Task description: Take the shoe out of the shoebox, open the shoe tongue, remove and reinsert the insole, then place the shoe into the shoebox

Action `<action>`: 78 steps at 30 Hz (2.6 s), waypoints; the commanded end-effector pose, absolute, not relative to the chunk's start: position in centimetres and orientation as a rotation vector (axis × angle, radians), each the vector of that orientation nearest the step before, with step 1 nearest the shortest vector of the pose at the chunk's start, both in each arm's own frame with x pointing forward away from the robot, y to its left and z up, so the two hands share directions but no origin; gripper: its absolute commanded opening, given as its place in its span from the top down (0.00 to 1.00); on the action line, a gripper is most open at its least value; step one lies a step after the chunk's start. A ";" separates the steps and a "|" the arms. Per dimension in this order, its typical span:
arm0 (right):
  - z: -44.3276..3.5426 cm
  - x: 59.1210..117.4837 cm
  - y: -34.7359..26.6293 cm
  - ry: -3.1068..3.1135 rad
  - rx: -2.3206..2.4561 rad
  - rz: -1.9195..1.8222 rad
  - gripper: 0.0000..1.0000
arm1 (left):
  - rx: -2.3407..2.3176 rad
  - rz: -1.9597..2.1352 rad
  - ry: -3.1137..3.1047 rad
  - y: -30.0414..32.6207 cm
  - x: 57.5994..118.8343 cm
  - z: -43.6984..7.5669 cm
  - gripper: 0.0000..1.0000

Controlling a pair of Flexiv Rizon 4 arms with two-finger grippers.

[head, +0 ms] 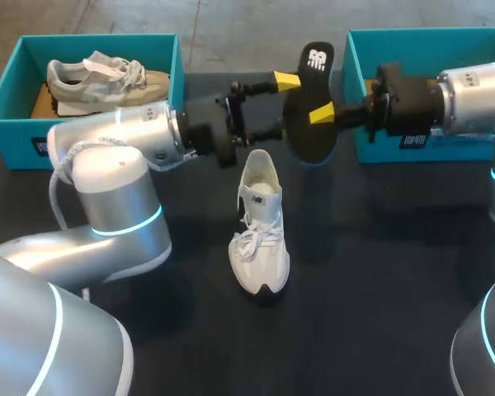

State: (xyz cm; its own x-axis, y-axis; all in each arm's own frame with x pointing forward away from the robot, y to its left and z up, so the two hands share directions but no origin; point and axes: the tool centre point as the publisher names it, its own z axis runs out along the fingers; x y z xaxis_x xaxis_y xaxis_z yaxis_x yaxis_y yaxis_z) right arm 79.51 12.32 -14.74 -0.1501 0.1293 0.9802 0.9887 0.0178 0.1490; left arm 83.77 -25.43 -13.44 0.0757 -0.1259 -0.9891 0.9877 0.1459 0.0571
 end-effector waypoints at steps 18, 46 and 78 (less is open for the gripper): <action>-13.0 81.9 11.7 -1.642 -1.136 -1.372 1.00 | 1.443 -1.192 1.006 -17.2 84.5 -14.5 0.00; -11.8 83.6 15.2 -1.837 -0.989 -1.512 1.00 | 1.754 -1.205 0.864 -10.4 84.7 -15.7 0.00; -11.8 83.6 15.2 -1.837 -0.989 -1.512 1.00 | 1.754 -1.205 0.864 -10.4 84.7 -15.7 0.00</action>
